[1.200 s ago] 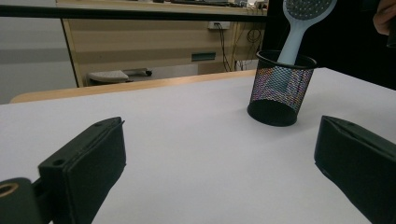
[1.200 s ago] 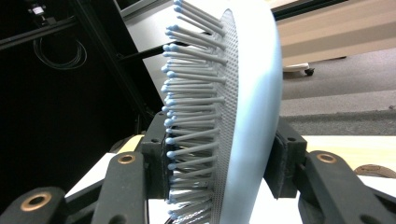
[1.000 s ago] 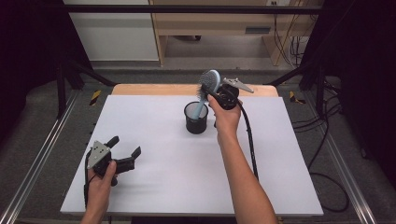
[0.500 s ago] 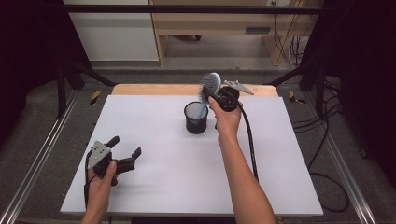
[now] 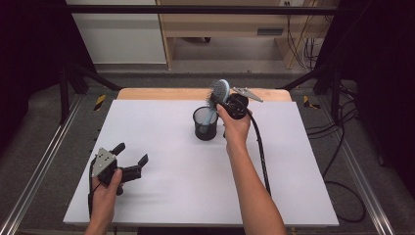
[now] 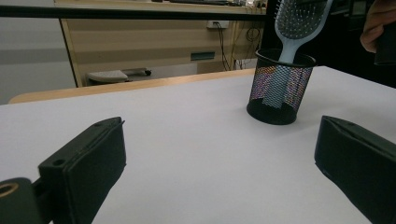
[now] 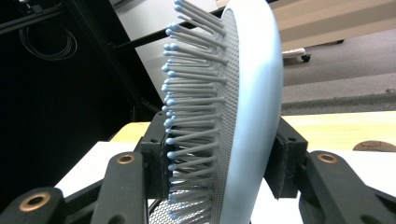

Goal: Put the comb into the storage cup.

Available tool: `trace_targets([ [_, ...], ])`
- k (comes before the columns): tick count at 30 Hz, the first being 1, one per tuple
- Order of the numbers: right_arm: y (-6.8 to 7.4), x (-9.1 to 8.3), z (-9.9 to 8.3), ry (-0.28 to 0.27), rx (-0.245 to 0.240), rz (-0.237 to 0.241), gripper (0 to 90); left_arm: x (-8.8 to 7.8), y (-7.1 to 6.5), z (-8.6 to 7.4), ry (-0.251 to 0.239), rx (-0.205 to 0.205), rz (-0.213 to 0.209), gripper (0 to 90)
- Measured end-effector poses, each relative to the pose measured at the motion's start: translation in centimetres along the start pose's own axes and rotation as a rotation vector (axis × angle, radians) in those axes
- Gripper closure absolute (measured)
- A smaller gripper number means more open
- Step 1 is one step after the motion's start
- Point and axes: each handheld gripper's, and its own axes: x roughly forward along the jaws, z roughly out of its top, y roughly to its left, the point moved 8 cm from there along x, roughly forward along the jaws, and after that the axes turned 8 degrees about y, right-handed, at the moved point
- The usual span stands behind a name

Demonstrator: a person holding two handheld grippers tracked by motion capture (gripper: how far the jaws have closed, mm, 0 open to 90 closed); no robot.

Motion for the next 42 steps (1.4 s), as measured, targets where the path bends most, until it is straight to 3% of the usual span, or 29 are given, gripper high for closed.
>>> trace_targets([
  [10, -0.2, 0.3, -0.4, 0.01, 0.039, 0.02, 50.6, 0.0, 0.0, 0.0, 0.0, -0.002, 0.0, 2.2],
  [22, -1.8, 0.0, -0.6, 0.017, 0.103, 0.017, 47.3, 0.1, -0.1, 0.0, 0.003, -0.001, -0.01, 2.2],
  [27, -1.6, 0.0, -0.8, 0.036, 0.084, 0.012, 41.9, 0.1, -0.1, 0.0, 0.003, -0.002, -0.003, 2.2],
  [34, -1.0, -0.7, -0.8, 0.07, -0.032, -0.012, 22.5, 0.1, -0.2, 0.0, 0.002, -0.002, -0.011, 2.2],
  [37, -1.1, -1.3, -0.6, 0.063, -0.102, -0.055, 12.7, 0.1, -0.2, 0.0, 0.003, -0.002, -0.011, 2.2],
  [42, -1.0, -2.8, 0.1, 0.051, -0.214, -0.111, 8.4, 0.2, -0.1, 0.0, 0.003, -0.005, -0.009, 2.2],
])
